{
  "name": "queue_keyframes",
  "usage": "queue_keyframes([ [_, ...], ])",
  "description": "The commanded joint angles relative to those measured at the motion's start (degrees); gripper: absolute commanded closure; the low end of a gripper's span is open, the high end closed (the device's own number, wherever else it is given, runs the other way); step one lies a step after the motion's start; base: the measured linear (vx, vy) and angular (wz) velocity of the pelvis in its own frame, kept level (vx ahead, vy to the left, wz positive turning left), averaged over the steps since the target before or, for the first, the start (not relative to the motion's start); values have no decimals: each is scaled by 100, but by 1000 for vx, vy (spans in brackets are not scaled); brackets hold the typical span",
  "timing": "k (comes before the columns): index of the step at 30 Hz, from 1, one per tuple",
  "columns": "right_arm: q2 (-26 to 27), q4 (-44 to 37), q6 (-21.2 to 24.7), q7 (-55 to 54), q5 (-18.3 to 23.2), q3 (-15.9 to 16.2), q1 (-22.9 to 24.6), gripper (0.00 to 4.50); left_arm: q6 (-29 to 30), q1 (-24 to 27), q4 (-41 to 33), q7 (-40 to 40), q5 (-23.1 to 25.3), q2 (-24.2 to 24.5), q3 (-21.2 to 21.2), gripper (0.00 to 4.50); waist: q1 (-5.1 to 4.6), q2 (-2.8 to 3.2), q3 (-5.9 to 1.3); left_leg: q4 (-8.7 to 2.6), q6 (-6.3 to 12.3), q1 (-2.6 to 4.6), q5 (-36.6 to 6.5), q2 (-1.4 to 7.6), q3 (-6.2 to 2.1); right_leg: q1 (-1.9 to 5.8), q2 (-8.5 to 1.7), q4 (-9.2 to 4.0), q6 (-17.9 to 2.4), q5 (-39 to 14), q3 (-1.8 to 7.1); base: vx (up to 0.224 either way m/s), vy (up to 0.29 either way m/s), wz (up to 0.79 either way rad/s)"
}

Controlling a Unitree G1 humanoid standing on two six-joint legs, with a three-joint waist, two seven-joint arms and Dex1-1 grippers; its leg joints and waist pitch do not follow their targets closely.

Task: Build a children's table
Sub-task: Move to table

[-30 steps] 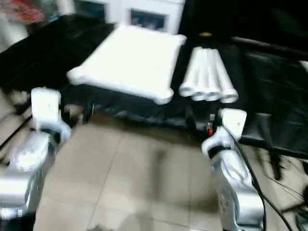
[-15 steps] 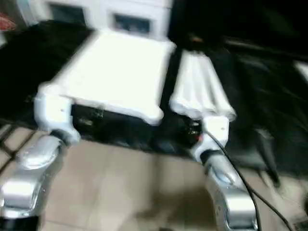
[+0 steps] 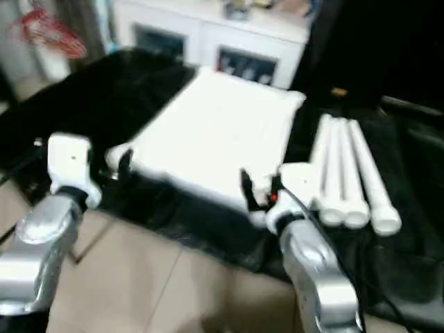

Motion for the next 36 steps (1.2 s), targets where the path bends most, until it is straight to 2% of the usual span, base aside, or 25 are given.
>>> queue_keyframes([
  [1,18,-226,112,-56,-27,-16,50,3,-3,-96,78,-58,18,46,-30,0,214,-149,-246,330,-367,-684,-262,-111,-515,922,-834,-894,-1913,-4048,1319,257,-39,-40],
  [2,18,-234,115,-57,-26,-17,57,3,-2,-99,81,-61,20,43,-34,0,282,-82,-338,378,-561,-795,34,-152,-627,1020,-726,-752,-1967,-3394,1355,208,4,-66],
  [3,23,-291,134,-74,-27,-27,111,3,-14,-118,107,-80,23,12,-78,0,347,-46,-336,476,-819,-895,267,-223,-728,983,-455,-702,-2030,-2220,1448,162,3,-48],
  [5,38,-399,154,-91,-37,-42,217,3,-27,-150,147,-112,40,-39,-203,0,415,178,-331,297,-1035,-1125,752,-64,-995,887,-202,-700,-1598,-1070,1504,150,26,-48],
  [6,47,-459,160,-112,-55,-49,268,3,-56,-159,160,-140,47,-67,-302,0,245,409,-277,-519,-1087,-933,1182,36,-1067,571,415,-652,-556,-1045,1138,95,130,-60],
  [7,51,-497,166,-127,-59,-54,286,3,-82,-149,151,-175,35,-91,-364,0,9,801,-219,-1040,-1097,-392,258,1042,-1430,-501,272,427,481,-1976,295,95,130,-60],
  [8,54,-526,173,-138,-57,-60,292,3,-104,-133,135,-213,12,-114,-410,0,-49,702,-406,-1071,-1088,-208,25,1419,-1521,-456,-62,699,568,-1895,29,116,137,-46],
  [9,69,-559,196,-158,-22,-83,286,3,-129,-107,103,-257,-4,-133,-485,0,39,626,-425,-1046,-1398,-284,607,1397,-1277,-489,-212,838,525,-1071,-319,155,115,-28],
  [10,69,-559,196,-158,-22,-83,286,3,-129,-107,103,-257,-4,-133,-485,0,-90,585,-414,-968,-1261,-308,1910,1084,-857,-478,-287,637,286,-215,-546,155,115,-28],
  [11,37,-586,228,-172,-50,-95,245,3,-125,-70,82,-296,7,-146,-621,0,-124,427,-461,-855,-663,-333,2903,765,-1142,-362,-326,451,350,371,-550,131,101,-31],
  [12,17,-589,233,-171,-78,-89,234,3,-122,-66,86,-301,19,-148,-643,0,-282,343,-539,-466,-228,-151,4654,255,-976,-396,-453,-160,224,1628,-453,129,61,-23],
  [13,-18,-595,294,-124,-65,-83,203,3,-173,-46,112,-305,45,-152,-666,0,-270,0,-582,-343,-66,-704,4195,-25,-735,289,-699,-245,179,2732,-96,129,61,-23],
  [14,-31,-604,332,-93,-50,-80,192,3,-211,-37,122,-310,66,-143,-679,0,-194,14,-597,-236,46,-1044,3645,27,-766,646,-1119,-175,-189,3692,202,137,11,-2],
  [15,-85,-626,398,-20,-38,-59,175,3,-301,-30,108,-332,165,-65,-753,0,-89,-39,-634,-295,190,-1209,2936,234,-836,803,-1287,-83,-751,6323,357,117,-32,8],
  [16,-98,-627,413,-3,-36,-55,170,3,-310,-35,105,-324,206,-41,-774,0,-117,24,-615,-516,102,-1279,2802,291,-797,800,-974,47,-1045,7230,184,117,-32,8],
  [17,-99,-628,416,1,-36,-54,169,3,-312,-37,106,-320,216,-36,-779,0,-156,76,-585,-566,24,-1258,2961,281,-750,733,-755,42,-1080,6929,79,50,-39,8],
  [18,-144,-630,467,46,-47,-27,152,3,-305,-39,119,-308,232,-35,-783,0,-228,199,-521,-568,-99,-1044,3253,360,-728,506,-556,-46,-1156,5397,-78,0,0,0],
  [20,-271,-591,524,165,-67,43,76,3,-323,-29,125,-322,207,-58,-778,0,-362,199,-465,-676,-287,-816,3162,606,-836,332,-495,-216,-1274,2273,-227,0,0,0],
  [22,-357,-525,530,243,-79,80,-6,3,-225,-48,139,-333,68,-128,-683,0,-439,232,-357,-899,86,-679,1480,978,-921,164,-556,-336,-1250,74,-309,-31,-62,12],
  [24,-521,-432,522,431,-42,104,-143,3,-269,-73,140,-598,34,12,-814,0,-452,219,-319,-890,481,-677,305,933,-753,164,-643,-507,-1503,-663,-333,-64,-83,25],
  [25,-633,-359,530,613,58,76,-234,3,-309,-105,155,-795,23,120,-927,0,-443,154,-324,-828,530,-745,-58,774,-588,217,-667,-623,-1664,-1152,-348,-63,-92,23],
  [27,-949,-121,554,1080,205,6,-455,3,-335,-236,233,-1338,-111,357,-1188,0,-347,54,-349,-727,354,-866,201,576,-397,289,-762,-738,-1277,-1878,-258,-68,-87,14],
  [28,-1074,-36,584,1248,239,1,-524,3,-347,-302,306,-1468,-90,438,-1279,0,-253,50,-359,-786,168,-862,394,657,-396,258,-842,-738,-751,-2254,-186,-76,-82,12],
  [30,-1298,96,573,1512,238,29,-629,3,-310,-407,449,-1687,-93,507,-1364,0,-213,52,-370,-858,-12,-850,452,699,-400,227,-788,-703,-339,-2261,-194,-55,-77,8],
  [36,-1324,143,674,1319,148,-16,-711,3,-538,-608,790,-1241,34,250,-1070,0,-204,93,-438,-876,-158,-948,984,729,-409,288,-723,-512,-644,-524,-224,-12,-21,3],
])
